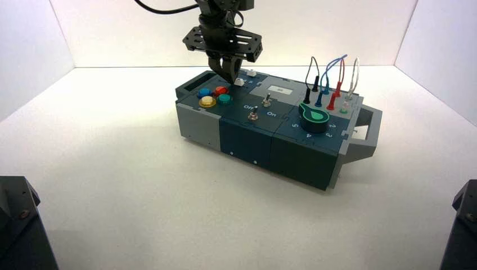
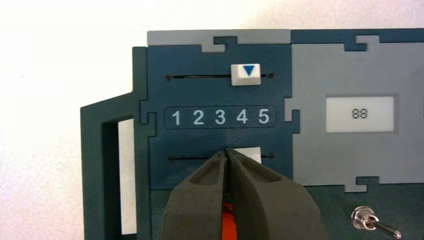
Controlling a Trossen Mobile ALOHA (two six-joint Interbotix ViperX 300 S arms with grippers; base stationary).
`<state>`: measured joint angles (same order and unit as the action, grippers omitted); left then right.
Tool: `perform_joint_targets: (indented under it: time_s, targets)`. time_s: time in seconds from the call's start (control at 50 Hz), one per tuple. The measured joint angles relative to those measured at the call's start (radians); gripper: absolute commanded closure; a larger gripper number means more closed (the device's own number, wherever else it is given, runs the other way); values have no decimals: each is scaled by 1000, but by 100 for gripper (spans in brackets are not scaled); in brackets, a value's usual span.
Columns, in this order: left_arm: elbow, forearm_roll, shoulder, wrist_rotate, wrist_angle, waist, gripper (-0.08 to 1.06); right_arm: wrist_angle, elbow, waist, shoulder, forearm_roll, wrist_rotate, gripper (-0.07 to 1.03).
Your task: Move the bottom slider to position 4.
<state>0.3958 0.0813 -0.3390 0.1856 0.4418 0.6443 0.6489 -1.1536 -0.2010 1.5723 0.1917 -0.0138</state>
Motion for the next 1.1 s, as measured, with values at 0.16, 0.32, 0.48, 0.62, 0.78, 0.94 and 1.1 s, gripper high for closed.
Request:
perform_joint_targets:
  time_s: [0.16,0.32,0.48,0.62,0.78,0.94,1.1]
  targets:
    - [0,-2,0,0,0,3,101,0,0,2,5,0,-2,99]
    - [0,0,0,0,2,5,101,0,0,0,8,0,-2,99]
    - [0,3,0,0,3,2,101,0,0,0,8,0,-2,99]
    - [0,11,0,-2,-5,-44,101,0,0,2,8,-2,-2,99]
    - [0,11,9,-12,-14,-97,101,2,0,0,8,-2,-2,99]
    - [0,14,54,-25,-12,-153,101,3,0,0,8,-3,-2,99]
    - [12,14,137,-29,-11,-149,101,5,0,0,8,-3,-2,99]
